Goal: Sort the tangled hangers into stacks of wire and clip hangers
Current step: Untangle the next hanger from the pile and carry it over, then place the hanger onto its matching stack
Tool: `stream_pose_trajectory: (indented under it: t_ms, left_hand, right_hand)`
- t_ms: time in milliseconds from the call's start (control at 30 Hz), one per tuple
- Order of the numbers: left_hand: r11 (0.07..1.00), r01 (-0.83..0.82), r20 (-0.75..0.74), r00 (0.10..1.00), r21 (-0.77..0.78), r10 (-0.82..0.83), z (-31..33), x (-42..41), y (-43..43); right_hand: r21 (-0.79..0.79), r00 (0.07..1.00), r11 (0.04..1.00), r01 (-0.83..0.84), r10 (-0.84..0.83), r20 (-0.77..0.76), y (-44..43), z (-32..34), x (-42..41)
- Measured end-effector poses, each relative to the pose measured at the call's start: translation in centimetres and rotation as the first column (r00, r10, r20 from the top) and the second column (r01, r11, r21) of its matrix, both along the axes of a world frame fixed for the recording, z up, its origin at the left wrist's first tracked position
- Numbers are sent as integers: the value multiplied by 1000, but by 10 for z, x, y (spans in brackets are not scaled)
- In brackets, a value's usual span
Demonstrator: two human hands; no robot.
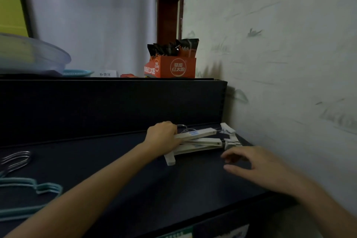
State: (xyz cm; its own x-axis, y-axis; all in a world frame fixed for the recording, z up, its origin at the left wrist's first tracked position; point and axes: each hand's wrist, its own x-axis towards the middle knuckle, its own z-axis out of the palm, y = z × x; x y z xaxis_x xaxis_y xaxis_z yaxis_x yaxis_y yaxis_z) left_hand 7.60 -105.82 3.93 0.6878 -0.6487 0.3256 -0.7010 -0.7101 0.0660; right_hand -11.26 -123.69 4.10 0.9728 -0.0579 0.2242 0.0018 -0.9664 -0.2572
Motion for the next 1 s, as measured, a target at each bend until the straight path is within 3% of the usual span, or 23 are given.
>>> stream_pose_trajectory:
  t_ms: [167, 367, 567, 767, 1000]
  left_hand:
    - [999, 6, 96, 995, 49, -11, -1, -9, 3]
    - [987, 3, 213, 976, -159, 31, 4, -32, 78]
    - [968, -228, 222, 943, -109, 247, 1, -65, 187]
    - [875, -472, 184, 855, -110, 485, -3, -111, 309]
    - [769, -629, 108, 761, -119, 639, -13, -172, 444]
  right_hand:
    - [-7, 997, 998, -70, 70, 15, -5, 3, 17]
    - [-36, 963, 966, -258, 260, 76, 34, 10, 56]
    - [-104, 892, 895, -434, 443, 91, 106, 20, 85]
    - [-161, 790, 789, -593, 609, 75, 206, 34, 97]
    - [-152, 689, 697, -701, 716, 110, 351, 27, 87]
